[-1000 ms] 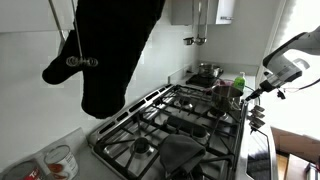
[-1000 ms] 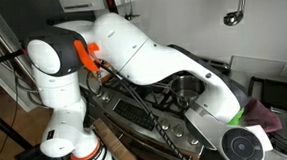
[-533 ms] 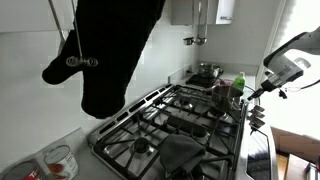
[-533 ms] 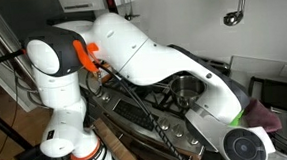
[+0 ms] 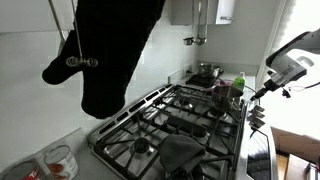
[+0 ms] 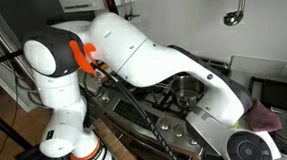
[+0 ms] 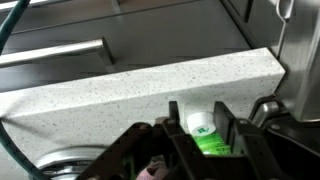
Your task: Put the white lid on the green bottle.
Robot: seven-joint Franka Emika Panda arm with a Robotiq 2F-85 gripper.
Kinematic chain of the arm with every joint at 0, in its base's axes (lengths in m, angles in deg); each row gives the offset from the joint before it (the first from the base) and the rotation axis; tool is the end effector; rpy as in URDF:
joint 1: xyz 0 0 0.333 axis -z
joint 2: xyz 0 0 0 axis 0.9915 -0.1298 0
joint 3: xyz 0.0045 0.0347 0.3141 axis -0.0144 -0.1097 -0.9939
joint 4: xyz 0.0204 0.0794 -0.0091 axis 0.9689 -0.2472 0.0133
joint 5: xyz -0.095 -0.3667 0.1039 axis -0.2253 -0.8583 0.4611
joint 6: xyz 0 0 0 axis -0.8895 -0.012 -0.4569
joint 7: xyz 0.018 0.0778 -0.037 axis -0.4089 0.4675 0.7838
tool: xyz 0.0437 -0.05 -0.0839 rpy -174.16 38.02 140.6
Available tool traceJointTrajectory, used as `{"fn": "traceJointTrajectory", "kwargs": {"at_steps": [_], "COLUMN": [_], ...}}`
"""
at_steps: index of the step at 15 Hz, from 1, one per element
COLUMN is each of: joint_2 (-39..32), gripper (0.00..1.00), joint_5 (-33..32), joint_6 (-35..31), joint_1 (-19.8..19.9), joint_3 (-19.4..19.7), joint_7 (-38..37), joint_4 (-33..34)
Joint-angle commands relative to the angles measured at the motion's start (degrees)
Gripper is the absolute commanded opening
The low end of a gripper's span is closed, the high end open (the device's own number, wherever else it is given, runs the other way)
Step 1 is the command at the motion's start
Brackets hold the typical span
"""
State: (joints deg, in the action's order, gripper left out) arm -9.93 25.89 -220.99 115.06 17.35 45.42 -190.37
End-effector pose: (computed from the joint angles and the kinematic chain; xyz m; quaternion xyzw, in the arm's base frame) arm 0.3285 -0.4706 0.2886 -0.9597 -0.0302 -0.2734 0.0575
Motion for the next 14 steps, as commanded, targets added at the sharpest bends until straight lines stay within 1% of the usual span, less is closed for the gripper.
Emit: {"fn": "traceJointTrajectory", "kwargs": {"at_steps": [1,3,4,5,12,13,14], "joint_2": [-0.98,-1.41,-1.62,-1.94,-4.06,-4.31,-4.59], "gripper": [0.74,0.88,0.96,0.99,1.0,0.97,0.83], "joint_5": [2.66,3.66,4.01,4.44,5.56,5.78,6.17], "joint_6": [0.63,0.58,0.45,0.27,0.51,0.49,0.43], "joint_1": [0.96,0.7,0.58,0.48,0.73,0.76,0.82], "joint_3": [-1.66,-2.23,-2.54,-2.89,-4.38,-4.47,-4.61], "joint_7": [0.14,0.3,0.58,1.12,1.81,1.9,2.15], "joint_4": [0.93,1.26,1.45,1.67,3.84,4.13,4.44]}}
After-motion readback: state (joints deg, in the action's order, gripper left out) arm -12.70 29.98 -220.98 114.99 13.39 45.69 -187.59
